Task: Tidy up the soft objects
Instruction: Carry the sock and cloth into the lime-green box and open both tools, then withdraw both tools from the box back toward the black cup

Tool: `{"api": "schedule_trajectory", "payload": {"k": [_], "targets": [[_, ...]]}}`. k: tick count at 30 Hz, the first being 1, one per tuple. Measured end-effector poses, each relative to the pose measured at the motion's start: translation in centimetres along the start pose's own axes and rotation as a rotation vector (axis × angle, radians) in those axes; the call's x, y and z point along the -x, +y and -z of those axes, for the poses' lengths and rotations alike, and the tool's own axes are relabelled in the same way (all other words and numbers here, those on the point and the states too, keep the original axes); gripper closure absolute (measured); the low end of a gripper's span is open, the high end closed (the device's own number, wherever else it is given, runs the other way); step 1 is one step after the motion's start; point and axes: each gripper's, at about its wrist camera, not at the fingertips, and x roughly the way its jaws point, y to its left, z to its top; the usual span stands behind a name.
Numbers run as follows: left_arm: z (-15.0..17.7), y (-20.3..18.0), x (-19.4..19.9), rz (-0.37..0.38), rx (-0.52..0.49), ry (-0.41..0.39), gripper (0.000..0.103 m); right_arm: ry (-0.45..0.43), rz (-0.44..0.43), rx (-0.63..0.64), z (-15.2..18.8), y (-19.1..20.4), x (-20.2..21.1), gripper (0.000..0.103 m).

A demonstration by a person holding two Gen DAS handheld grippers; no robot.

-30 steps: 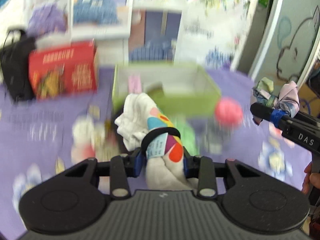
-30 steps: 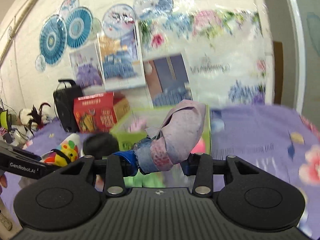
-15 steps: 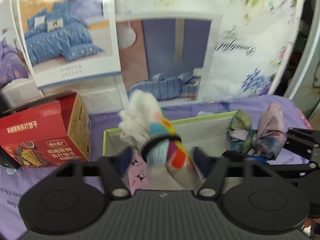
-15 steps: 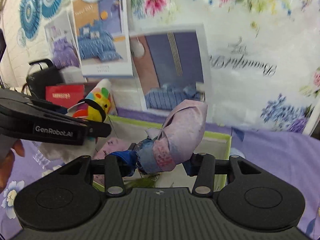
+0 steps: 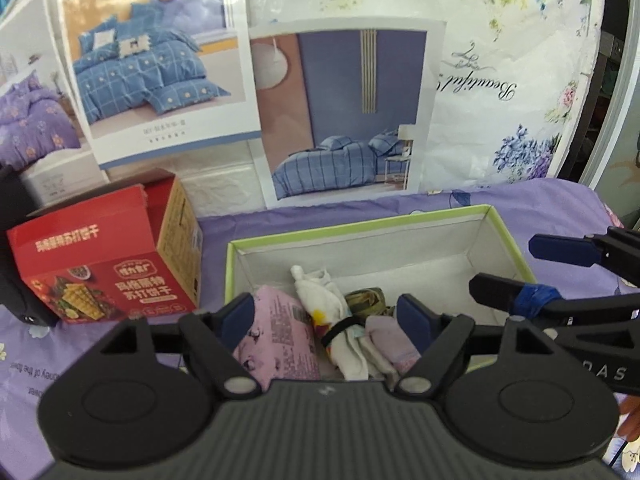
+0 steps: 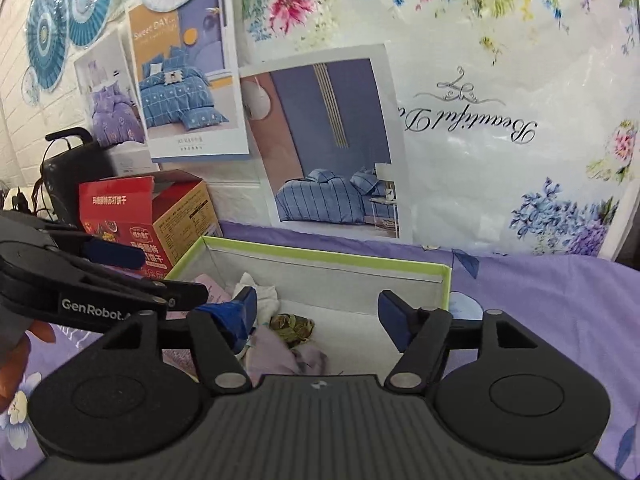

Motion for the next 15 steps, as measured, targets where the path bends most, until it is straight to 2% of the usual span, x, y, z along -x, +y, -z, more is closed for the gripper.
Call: {"api": "schedule_trajectory", "payload": {"k": [5, 6, 7, 11, 15], "targets": [[1.9, -0.1, 5.5, 0.005, 0.002, -0.082, 0.019, -0.059, 0.022, -0.016, 0.8, 1.1, 4.5, 0.047], [2.5, 0.0, 6.7, 0.002, 0.005, -0.099, 0.014, -0.073, 0.032, -0.024, 1.0, 1.4, 5.7, 0.046], [3.2, 0.1, 7.8, -0.001, 0.01, -0.117, 0.0, -0.088, 0.04, -0.035, 1.3, 1.7, 6.8, 0.046], [6.8, 0.1, 12.0, -0.014, 0.012, -0.19, 0.001, -0.15, 0.062, -0.06, 3.5, 3.0, 11.0, 0.046], [10.9, 0.3, 14.7, -0.035, 0.02, -0.202, 0.001, -0.179, 0.092, -0.089, 7.2, 4.6, 13.7, 0.046]]}}
